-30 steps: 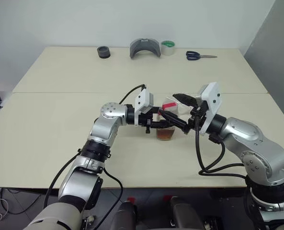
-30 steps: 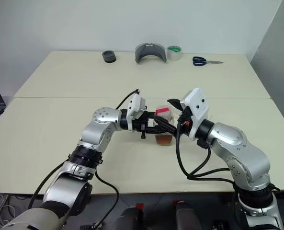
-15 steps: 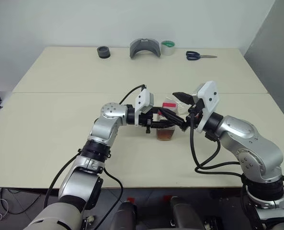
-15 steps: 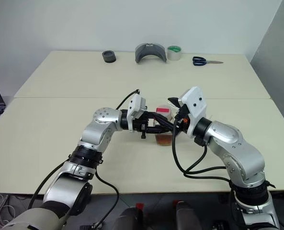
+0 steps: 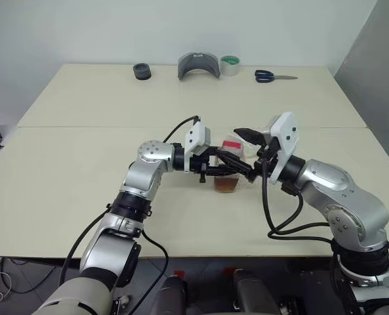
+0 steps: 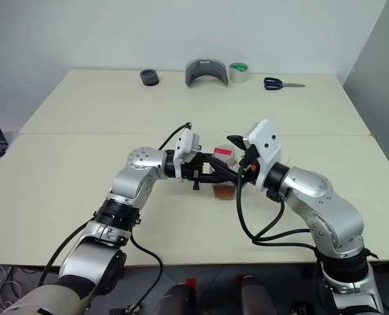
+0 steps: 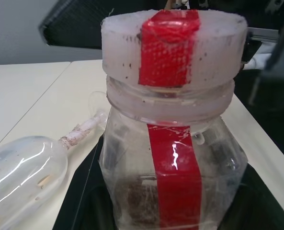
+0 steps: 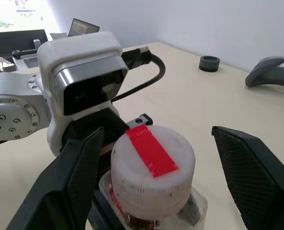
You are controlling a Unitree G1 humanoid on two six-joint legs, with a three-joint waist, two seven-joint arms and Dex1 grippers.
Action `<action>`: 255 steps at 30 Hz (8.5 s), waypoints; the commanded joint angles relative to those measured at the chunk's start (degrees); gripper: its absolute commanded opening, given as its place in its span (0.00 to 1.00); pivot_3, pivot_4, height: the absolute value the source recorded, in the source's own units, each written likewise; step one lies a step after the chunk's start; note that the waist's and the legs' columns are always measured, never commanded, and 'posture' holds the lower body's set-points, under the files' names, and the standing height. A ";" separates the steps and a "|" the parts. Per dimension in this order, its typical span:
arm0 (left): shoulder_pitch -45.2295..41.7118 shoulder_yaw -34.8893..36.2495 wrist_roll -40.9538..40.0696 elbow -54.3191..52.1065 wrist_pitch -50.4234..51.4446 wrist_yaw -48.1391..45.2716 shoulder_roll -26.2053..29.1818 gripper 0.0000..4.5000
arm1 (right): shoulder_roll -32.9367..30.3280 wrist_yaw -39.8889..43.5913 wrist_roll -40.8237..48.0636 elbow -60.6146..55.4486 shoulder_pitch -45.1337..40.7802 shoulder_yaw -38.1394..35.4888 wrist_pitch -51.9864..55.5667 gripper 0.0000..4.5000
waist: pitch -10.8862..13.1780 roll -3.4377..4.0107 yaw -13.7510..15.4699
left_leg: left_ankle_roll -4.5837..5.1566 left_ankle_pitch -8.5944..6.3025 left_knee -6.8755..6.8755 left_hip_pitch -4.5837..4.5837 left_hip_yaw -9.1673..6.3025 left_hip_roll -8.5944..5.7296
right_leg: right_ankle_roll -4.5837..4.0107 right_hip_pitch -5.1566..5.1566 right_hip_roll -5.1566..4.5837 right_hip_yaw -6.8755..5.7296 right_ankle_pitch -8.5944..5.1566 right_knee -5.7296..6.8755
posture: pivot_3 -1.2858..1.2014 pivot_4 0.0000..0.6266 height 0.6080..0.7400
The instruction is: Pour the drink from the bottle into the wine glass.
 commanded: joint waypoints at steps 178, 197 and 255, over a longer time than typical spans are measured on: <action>31.23 13.42 1.50 -18.35 -4.19 38.02 7.57 0.99 | -6.62 -11.52 -37.15 0.42 0.02 17.57 9.46 1.00 | -0.01 -0.02 0.55 | -0.02 0.01 -0.03 0.07 0.08 0.03 | 0.00 -0.02 -0.08 0.04 0.01 0.02 | 0.52 0.24 1.00; 21.54 3.58 -1.61 -26.51 6.85 24.67 7.36 0.99 | -0.99 -15.96 -56.71 24.60 -11.92 29.15 13.50 1.00 | -0.01 -0.02 0.10 | -0.02 0.00 -0.05 0.05 0.07 0.02 | -0.02 -0.03 -0.04 0.03 0.01 0.01 | 0.52 0.24 1.00; 20.26 11.68 -18.27 -28.12 26.81 13.52 18.05 1.00 | 24.99 -15.71 -27.58 26.57 4.89 -3.64 -7.72 0.05 | -0.08 0.02 -0.52 | -0.01 0.00 -0.18 0.29 0.11 0.09 | -0.06 0.08 0.03 0.09 -0.02 0.06 | 0.52 0.24 1.00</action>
